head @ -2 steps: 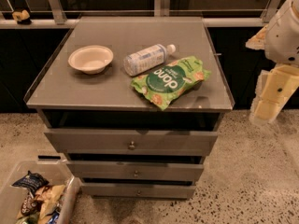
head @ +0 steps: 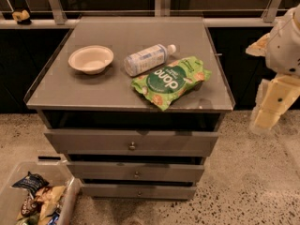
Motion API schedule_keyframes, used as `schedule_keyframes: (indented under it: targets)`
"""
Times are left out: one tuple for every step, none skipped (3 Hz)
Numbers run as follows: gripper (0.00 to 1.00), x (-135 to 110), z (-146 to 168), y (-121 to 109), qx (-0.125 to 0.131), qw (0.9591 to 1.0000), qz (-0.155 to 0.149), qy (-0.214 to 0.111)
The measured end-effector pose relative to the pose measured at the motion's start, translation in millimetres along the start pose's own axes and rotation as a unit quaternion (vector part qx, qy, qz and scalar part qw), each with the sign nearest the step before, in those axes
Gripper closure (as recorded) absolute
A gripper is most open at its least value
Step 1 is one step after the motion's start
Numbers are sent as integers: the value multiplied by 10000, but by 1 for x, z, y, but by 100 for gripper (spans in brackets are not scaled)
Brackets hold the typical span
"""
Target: Open top drawer
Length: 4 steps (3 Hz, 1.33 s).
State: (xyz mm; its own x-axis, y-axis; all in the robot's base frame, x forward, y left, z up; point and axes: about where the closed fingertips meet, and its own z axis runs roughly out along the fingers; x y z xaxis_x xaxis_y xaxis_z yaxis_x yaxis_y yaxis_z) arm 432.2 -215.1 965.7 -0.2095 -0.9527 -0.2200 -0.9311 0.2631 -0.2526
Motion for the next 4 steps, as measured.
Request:
schedule_keyframes:
  targets:
    - [0, -2, 17, 33, 76, 9992, -169, -356]
    - [0, 8, 54, 75, 116, 9962, -80, -864]
    - [0, 23, 113, 107, 105, 9951, 206, -957]
    - [0, 57, 207, 154, -295, 9899, 820, -1122]
